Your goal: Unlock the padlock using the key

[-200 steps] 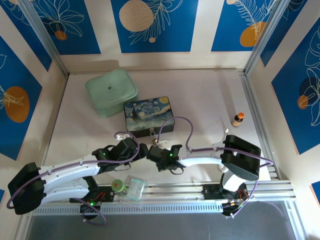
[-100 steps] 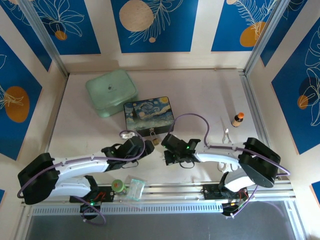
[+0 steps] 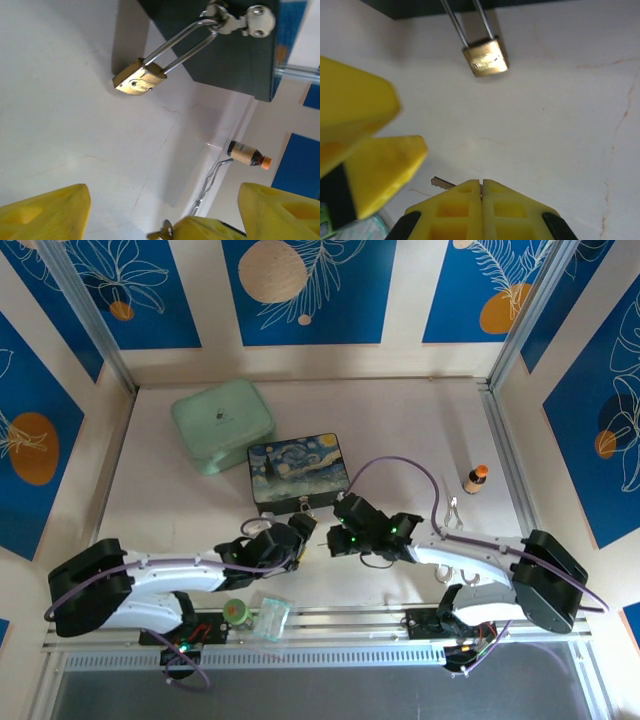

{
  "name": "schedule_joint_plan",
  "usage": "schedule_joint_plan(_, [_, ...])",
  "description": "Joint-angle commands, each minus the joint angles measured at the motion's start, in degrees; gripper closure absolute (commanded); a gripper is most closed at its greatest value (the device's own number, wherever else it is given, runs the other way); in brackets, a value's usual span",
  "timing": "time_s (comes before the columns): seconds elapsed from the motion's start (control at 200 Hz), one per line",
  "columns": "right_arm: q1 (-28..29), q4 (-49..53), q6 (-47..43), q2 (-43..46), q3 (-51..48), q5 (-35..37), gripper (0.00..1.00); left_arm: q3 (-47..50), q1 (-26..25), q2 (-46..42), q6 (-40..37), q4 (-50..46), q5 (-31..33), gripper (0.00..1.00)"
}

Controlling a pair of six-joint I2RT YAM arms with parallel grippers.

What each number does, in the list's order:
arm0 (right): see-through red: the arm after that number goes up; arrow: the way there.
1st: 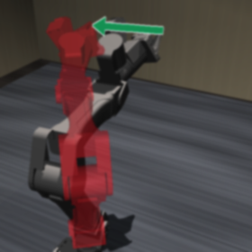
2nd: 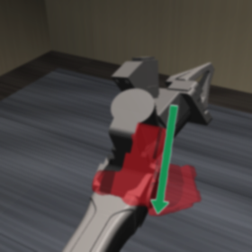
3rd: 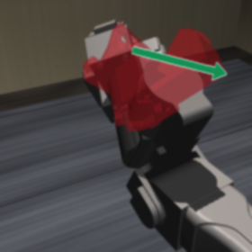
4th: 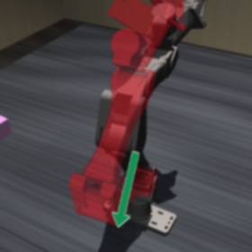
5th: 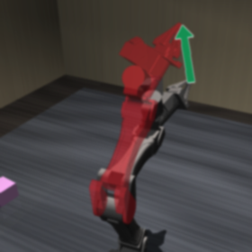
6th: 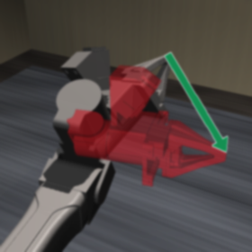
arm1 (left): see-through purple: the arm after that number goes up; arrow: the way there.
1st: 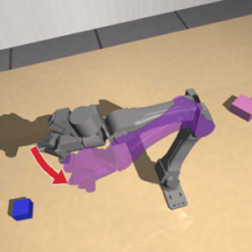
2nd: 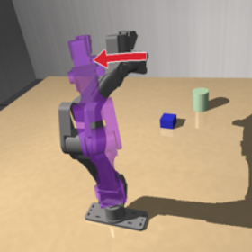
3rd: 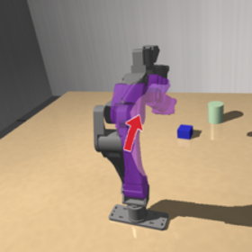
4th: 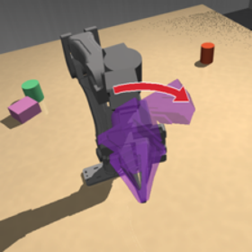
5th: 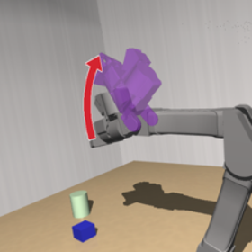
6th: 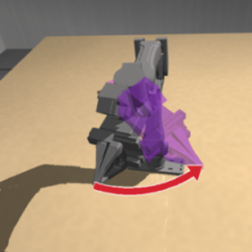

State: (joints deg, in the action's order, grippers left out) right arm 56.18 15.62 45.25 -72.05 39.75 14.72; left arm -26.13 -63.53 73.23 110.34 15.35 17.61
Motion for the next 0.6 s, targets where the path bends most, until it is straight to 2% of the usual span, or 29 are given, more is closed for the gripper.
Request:
schedule_joint_plan(0.0, [0.86,-2.74,0.35,1.52,1.61,2.43,0.98,-0.89,-0.59,0.78,8.12,2.16,-0.77,0.21])
schedule_joint_plan(0.1, [1.82,-3.69,-0.27,0.06,2.82,2.66,0.98,-0.85,-0.68,2.11,8.98,6.83,-0.49,0.24])
schedule_joint_plan(0.175, [3.01,-4.05,-0.69,-0.77,3.65,3.55,0.98,-1.40,-0.63,2.70,8.84,7.69,-0.50,0.35])
schedule_joint_plan(0.345, [4.45,-3.91,0.06,-0.68,3.66,4.97,0.98,-2.76,-0.63,0.68,8.00,0.19,-0.45,0.74])
schedule_joint_plan(0.57, [4.64,-6.04,0.17,-0.52,2.14,3.16,0.98,-2.74,-0.63,-0.89,6.90,-2.41,0.25,1.00])
schedule_joint_plan(0.595, [4.74,-6.47,0.11,-0.38,1.99,3.05,0.98,-2.62,-0.64,-0.87,6.70,-2.27,0.23,1.00])
